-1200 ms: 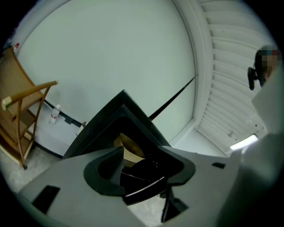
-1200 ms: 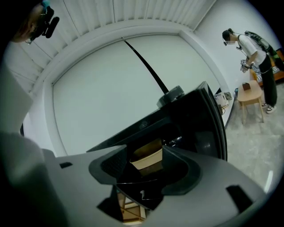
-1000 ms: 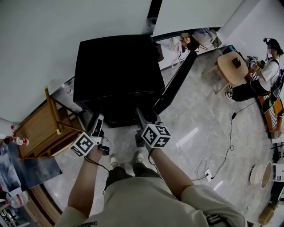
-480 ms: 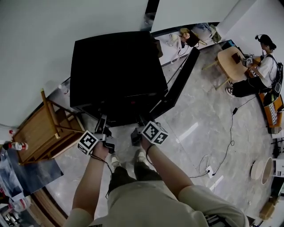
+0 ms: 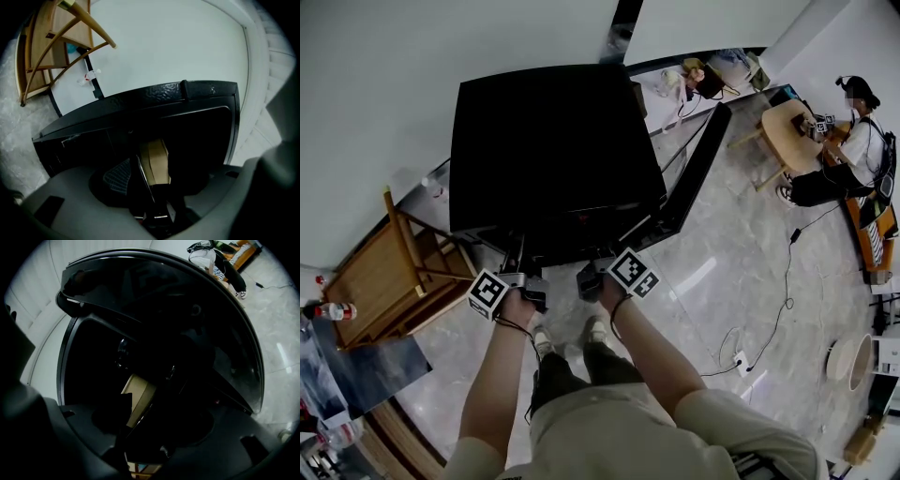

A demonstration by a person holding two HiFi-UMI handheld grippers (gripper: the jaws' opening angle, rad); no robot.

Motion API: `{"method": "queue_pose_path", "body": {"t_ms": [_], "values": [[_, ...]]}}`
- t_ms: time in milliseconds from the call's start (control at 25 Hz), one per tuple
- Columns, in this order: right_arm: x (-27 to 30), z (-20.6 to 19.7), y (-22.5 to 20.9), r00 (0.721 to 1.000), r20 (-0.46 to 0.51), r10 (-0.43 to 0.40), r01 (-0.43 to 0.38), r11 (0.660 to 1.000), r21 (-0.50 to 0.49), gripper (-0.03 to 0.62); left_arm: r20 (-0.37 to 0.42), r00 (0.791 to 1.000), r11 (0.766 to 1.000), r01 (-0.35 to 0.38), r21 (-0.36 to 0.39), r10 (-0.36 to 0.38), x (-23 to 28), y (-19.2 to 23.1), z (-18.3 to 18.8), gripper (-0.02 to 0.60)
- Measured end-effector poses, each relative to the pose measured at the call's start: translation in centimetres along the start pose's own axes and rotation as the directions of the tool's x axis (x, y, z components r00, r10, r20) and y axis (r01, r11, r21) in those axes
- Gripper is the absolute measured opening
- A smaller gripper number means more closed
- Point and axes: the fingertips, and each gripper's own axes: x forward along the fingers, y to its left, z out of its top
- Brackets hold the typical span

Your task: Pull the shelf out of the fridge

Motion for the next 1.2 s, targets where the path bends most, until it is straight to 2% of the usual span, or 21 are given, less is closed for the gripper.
{"method": "queue_pose_path", "body": {"t_ms": [240, 400, 520, 640, 800, 920, 1080, 1200], "values": [[2.1, -0.1, 0.8, 0.999, 0.000, 0.037, -0.037, 0.999, -0.014, 0.239, 0.001, 0.999, 0.999, 0.036, -0.027, -0.036, 1.1, 0.9, 0.7, 0.238], [3.2, 0.2, 0.8, 0.999, 0.013, 0.048, -0.048, 0.999, 0.026, 0.238, 0.017, 0.999, 0.998, 0.052, -0.039, -0.051, 1.7, 1.6, 1.5, 0.190], [3.7, 0.4, 0.8, 0.998, 0.021, 0.053, -0.053, 0.998, 0.024, 0.181, 0.053, 0.998, 0.997, 0.037, -0.062, -0.034, 2.3, 1.8, 1.9, 0.160], [4.1, 0.8, 0.4, 0.998, 0.037, 0.045, -0.046, 0.999, 0.029, 0.115, 0.068, 0.997, 0.997, 0.046, -0.061, -0.042, 3.1, 1.4, 2.4, 0.089], [4.4, 1.1, 0.1, 0.997, 0.037, 0.061, -0.064, 0.994, 0.092, 0.099, 0.062, 0.998, 0.998, 0.036, -0.061, -0.032, 3.3, 1.2, 2.9, 0.061], [4.3, 1.2, 0.2, 0.997, 0.037, 0.073, -0.077, 0.991, 0.113, 0.046, 0.053, 0.998, 0.998, 0.033, -0.057, -0.030, 3.3, 1.6, 2.9, 0.026], [4.2, 1.1, 0.3, 0.997, 0.028, 0.076, -0.079, 0.989, 0.128, 0.038, 0.069, 0.997, 0.995, 0.044, -0.087, -0.038, 3.1, 1.6, 2.9, 0.021], [3.7, 1.0, 0.3, 0.998, 0.020, 0.066, -0.068, 0.989, 0.132, 0.038, 0.065, 0.997, 0.996, 0.050, -0.079, -0.045, 2.7, 1.6, 2.7, 0.020]]}}
